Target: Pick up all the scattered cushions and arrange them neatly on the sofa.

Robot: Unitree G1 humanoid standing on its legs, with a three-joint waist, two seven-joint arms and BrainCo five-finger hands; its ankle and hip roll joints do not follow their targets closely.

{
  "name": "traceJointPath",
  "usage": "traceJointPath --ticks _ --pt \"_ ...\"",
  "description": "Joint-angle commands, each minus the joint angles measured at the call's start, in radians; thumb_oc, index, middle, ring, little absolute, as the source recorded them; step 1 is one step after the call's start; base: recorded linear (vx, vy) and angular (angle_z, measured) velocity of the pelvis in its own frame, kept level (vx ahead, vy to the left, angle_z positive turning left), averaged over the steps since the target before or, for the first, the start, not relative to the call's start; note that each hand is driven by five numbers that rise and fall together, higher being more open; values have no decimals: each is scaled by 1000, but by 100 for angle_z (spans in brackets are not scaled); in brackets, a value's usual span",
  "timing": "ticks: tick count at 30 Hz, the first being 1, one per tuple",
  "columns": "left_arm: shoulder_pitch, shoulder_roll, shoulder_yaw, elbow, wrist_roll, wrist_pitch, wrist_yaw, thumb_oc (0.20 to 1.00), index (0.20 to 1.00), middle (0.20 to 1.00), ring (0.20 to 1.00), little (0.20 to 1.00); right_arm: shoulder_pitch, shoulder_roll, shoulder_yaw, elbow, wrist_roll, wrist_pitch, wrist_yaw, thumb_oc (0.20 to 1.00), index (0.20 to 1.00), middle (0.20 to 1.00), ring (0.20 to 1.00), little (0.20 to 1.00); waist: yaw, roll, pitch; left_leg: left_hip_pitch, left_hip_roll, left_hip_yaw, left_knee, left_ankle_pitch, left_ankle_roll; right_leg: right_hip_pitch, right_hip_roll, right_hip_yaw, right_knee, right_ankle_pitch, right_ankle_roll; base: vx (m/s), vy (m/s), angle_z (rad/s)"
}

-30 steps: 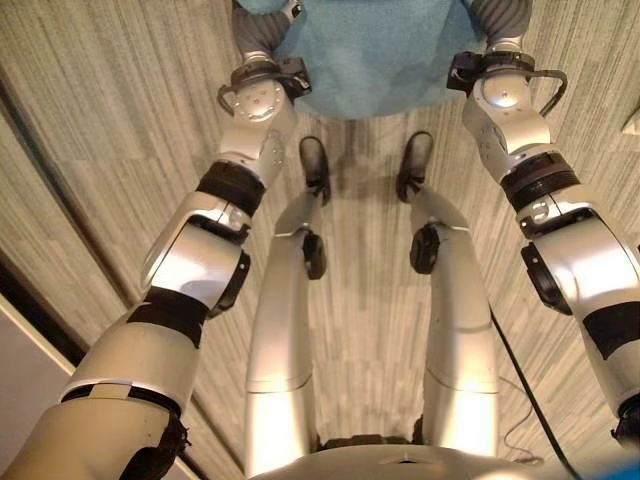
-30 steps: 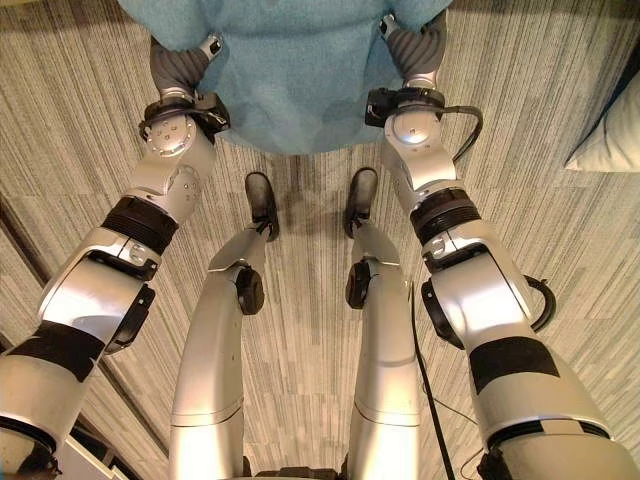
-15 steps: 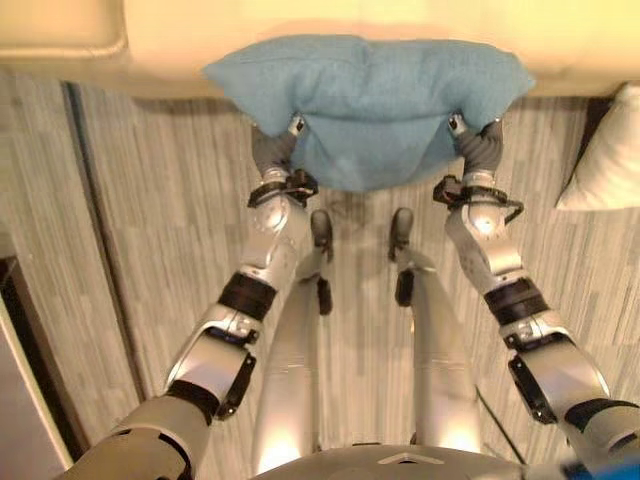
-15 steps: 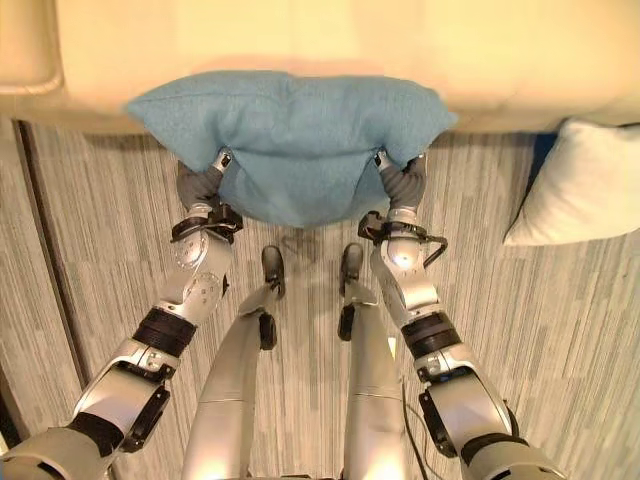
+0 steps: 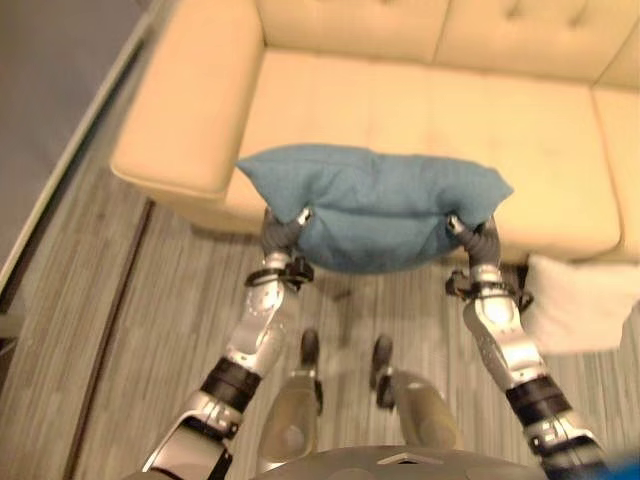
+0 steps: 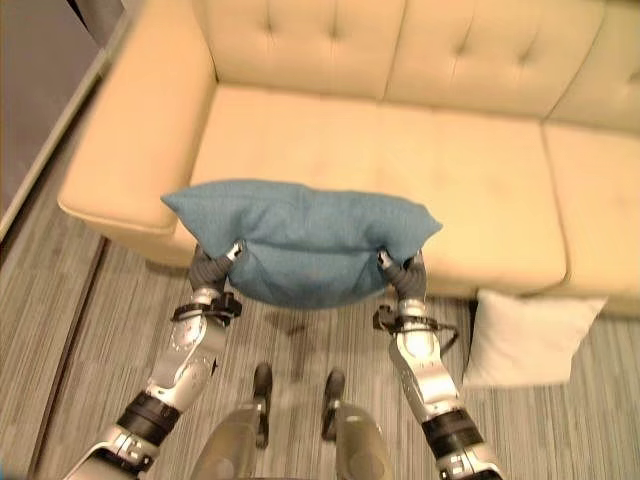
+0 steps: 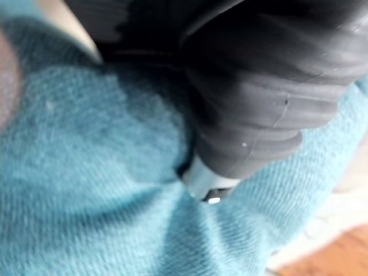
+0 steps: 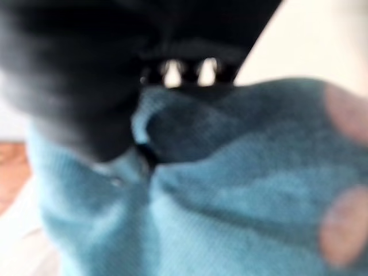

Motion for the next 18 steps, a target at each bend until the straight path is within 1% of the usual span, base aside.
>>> traceJointPath --ticks 1,2,3,4,5,6,7,8,9,10,11,12,13,14,15,16,17,18 --pt "-62 -33 -29 -70 73 -33 -89 200 200 200 200 200 -36 -17 -15 -100 -33 -55 50 200 200 200 200 200 -16 10 -70 10 69 46 71 41 -50 72 -15 64 -60 54 69 115 13 6" --pt "-46 -32 -26 -69 78 -29 -90 200 200 200 200 200 -27 -16 -18 -98 -35 -50 56 200 200 200 200 200 -14 6 -79 25 65 52 75 37 -49 96 -19 63 -72 57 72 175 76 4" --pt "-28 -26 -15 -64 85 -22 -91 200 200 200 200 200 -12 -17 -31 -92 -38 -45 60 200 200 200 200 200 -10 8 -97 67 44 65 26 21 -41 126 -28 62 -90 59 85 243 113 1" --pt "-19 -24 -14 -63 88 -18 -89 200 200 200 200 200 1 -20 -40 -92 -38 -40 61 200 200 200 200 200 -8 6 -107 81 32 80 -12 31 -40 147 -35 58 -106 65 94 176 105 -5" --pt "-19 -24 -14 -63 88 -18 -89 200 200 200 200 200 1 -20 -40 -93 -38 -40 61 200 200 200 200 200 -8 6 -106 82 32 80 -13 31 -40 148 -35 58 -106 65 94 145 121 -4" --pt "-16 -16 -12 -74 106 -3 -90 200 200 200 200 200 5 -28 -53 -95 -35 -29 63 200 200 200 200 200 1 -3 -111 39 18 122 -10 48 -34 175 -41 59 -115 77 103 78 86 0" --pt "-16 -16 -12 -74 106 -3 -90 200 200 200 200 200 5 -28 -53 -95 -35 -29 63 200 200 200 200 200 3 -4 -111 40 17 124 -10 47 -34 174 -42 61 -115 77 104 245 225 15" --pt "2 -11 -2 -78 110 1 -93 200 200 200 200 200 8 -20 -52 -98 -43 -21 68 200 200 200 200 200 10 1 -131 108 -4 129 -59 18 -12 193 -43 77 -105 77 121 164 142 -1" --pt "2 -11 -2 -79 111 1 -93 200 200 200 200 200 8 -20 -52 -98 -43 -20 68 200 200 200 200 200 11 1 -133 106 -4 129 -61 21 -12 191 -43 77 -106 79 121 244 207 -15" --pt "10 -9 -8 -86 116 6 -97 200 200 200 200 200 11 -16 -52 -102 -44 -17 74 200 200 200 200 200 14 0 -135 115 -21 114 -56 9 1 199 -53 88 -91 86 130 144 142 -39" --pt "11 -10 -13 -90 117 9 -103 200 200 200 200 200 12 -10 -54 -105 -42 -16 83 200 200 200 200 200 12 -2 -132 127 -32 111 -57 3 9 197 -68 98 -64 111 142 242 315 -24" --pt "25 0 -9 -100 124 13 -105 200 200 200 200 200 11 -1 -51 -101 -35 -11 88 200 200 200 200 200 26 8 -125 160 -54 121 -60 -14 40 179 -89 127 40 147 164 158 250 -27" --pt "24 0 -9 -100 124 13 -105 200 200 200 200 200 11 -1 -51 -101 -35 -11 88 200 200 200 200 200 28 8 -127 157 -53 123 -62 -11 40 175 -89 130 39 149 165 123 253 -22" --pt "36 3 -9 -104 125 18 -110 200 200 200 200 200 7 6 -49 -103 -38 -9 95 200 200 200 200 200 28 13 -118 178 -57 131 -73 -12 55 147 -97 144 108 194 173 63 151 -40" --pt "39 14 -6 -108 133 22 -107 200 200 200 200 200 0 10 -44 -99 -40 -7 97 200 200 200 200 200 25 25 -108 192 -54 132 -80 -13 69 113 -97 158 179 231 177 90 217 -59" --pt "37 19 -4 -110 135 22 -104 200 200 200 200 200 -10 13 -38 -95 -41 -10 95 200 200 200 200 200 30 36 -99 199 -55 140 -82 -16 84 81 -100 169 242 236 182 80 206 -63" --pt "35 22 0 -111 140 22 -104 200 200 200 200 200 -12 20 -32 -96 -44 -13 97 200 200 200 200 200 34 49 -91 205 -50 147 -82 -24 92 52 -107 157 290 226 184 138 202 -44" --pt "39 20 1 -109 144 23 -110 200 200 200 200 200 -13 27 -26 -101 -41 -13 108 200 200 200 200 200 36 59 -91 234 -52 146 -91 -40 95 13 -118 129 298 196 169 118 131 -16"
